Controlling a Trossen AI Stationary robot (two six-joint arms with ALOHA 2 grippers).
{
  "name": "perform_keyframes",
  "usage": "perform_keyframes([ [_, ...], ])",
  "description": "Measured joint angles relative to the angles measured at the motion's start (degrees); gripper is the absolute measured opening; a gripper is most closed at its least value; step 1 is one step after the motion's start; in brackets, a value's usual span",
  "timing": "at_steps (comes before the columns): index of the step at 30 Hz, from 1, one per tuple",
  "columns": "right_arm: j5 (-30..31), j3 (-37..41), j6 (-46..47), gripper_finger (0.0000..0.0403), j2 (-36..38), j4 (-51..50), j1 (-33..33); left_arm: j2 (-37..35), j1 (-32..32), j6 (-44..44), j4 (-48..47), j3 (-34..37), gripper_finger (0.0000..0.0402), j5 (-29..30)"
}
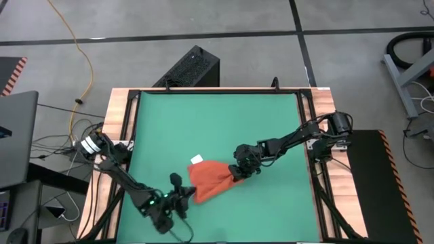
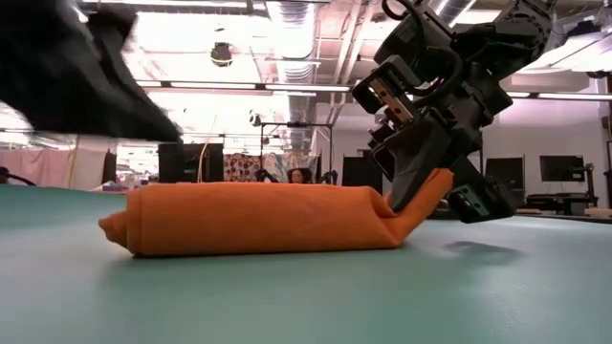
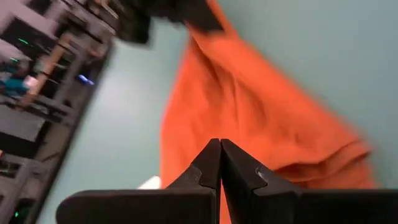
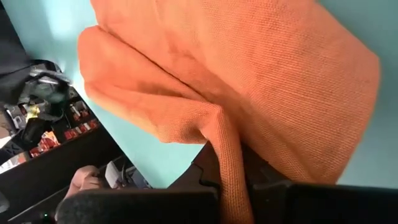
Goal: Roll towel into tight, uniform cylinder
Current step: Roll the orange towel
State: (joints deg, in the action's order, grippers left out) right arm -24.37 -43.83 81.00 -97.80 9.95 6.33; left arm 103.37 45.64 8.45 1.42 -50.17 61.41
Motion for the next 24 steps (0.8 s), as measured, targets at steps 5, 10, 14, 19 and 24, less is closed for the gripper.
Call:
perform_keyframes([
  [5,0.49,0.0,-0.54,0.0025,0.0,0.41,0.07,4.31,-4.61,-6.01,10.47,1.53,0.0,-10.47],
  [10,0.99,0.0,-0.97,0.0025,0.0,0.46,0.16,5.53,-3.95,-0.65,8.76,1.64,0.0,-16.42],
  [14,1.72,0.0,-1.85,0.0025,0.0,0.96,0.17,5.43,-2.93,7.85,2.56,1.57,0.0,-17.04],
  [19,1.75,-0.02,-8.08,0.0027,0.0,1.44,0.17,5.4,-2.55,13.84,-0.2,2.82,0.0,-17.09],
  [24,2.75,-0.02,-18.51,0.0046,0.0,1.97,0.82,5.19,-2.53,17.43,0.4,4.53,0.0,-17.83],
])
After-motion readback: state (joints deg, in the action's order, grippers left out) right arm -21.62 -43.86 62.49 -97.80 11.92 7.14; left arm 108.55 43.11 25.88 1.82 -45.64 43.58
